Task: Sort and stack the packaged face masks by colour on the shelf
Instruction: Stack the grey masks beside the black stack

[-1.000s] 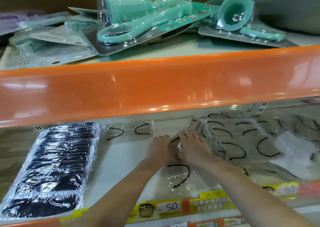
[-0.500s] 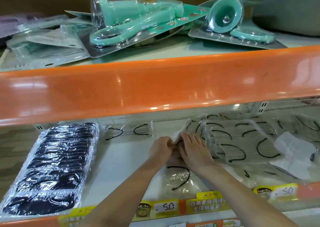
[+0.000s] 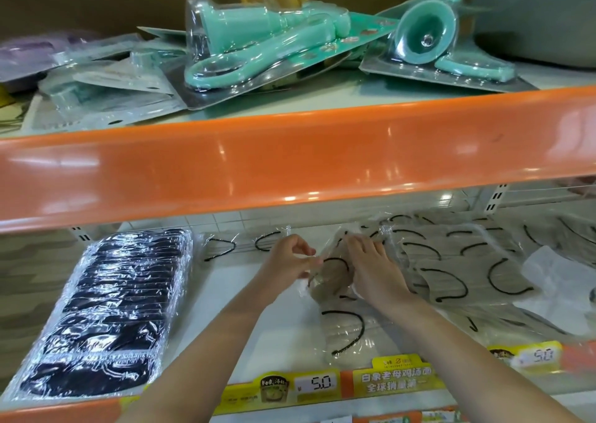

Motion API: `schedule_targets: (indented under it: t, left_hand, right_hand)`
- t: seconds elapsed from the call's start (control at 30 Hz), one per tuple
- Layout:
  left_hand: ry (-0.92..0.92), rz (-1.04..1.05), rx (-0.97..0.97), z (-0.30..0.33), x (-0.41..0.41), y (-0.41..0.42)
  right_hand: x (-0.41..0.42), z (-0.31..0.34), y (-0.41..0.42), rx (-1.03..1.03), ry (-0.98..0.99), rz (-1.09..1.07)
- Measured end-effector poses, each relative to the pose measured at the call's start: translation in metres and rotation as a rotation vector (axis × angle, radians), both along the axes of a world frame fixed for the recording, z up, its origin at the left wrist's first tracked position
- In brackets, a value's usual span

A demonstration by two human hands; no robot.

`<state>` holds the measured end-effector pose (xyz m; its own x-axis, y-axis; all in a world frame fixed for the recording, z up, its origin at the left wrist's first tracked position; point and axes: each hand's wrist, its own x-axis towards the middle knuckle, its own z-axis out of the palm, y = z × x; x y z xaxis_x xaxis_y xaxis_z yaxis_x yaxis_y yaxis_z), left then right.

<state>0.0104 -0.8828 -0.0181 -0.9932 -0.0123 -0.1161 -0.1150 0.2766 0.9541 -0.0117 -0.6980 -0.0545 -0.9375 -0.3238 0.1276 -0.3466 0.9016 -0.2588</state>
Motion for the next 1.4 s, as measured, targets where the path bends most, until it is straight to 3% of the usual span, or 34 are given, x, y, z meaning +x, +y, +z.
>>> schedule_targets:
  t: [0.2,0.3,0.47,0.7,0.9,1.03,1.13,1.27,1.4]
  left_hand:
    - [-0.233,-0.058,0.015,-0.03,0.012,-0.003]
    - [-0.246,-0.068,-0.008,-0.039,0.017,-0.001]
    - [-0.121,0.024,-0.064,-0.033,0.017,-0.004]
    - [0.006,0.128,-0.229,-0.007,0.018,-0.024]
    - [0.213,0.23,-0.492,0.015,0.033,-0.061]
    - [0.282,0.226,-0.464,0.016,0.039,-0.094]
    - [0.302,0.216,-0.432,0.016,0.042,-0.111]
    - [0.326,0.192,-0.441,0.02,0.049,-0.123]
    - [0.337,0.223,-0.43,0.019,0.053,-0.133]
  right_hand:
    - [0.0,0.001,-0.017,-0.051,-0.098,0.266]
    - [0.002,-0.002,-0.026,-0.054,-0.077,0.324]
    - [0.004,0.001,-0.03,0.025,-0.057,0.355]
    - [0.003,0.008,-0.032,0.044,0.111,0.198]
    - [0.002,0.007,-0.028,0.202,0.007,0.073]
    - [0.002,0.009,-0.038,0.234,-0.01,0.13]
    - [0.005,0.016,-0.052,0.109,0.033,0.198]
    - [0.004,0.026,-0.073,-0.325,0.053,0.174]
    - [-0.01,0.034,-0.086,-0.851,-0.408,-0.06]
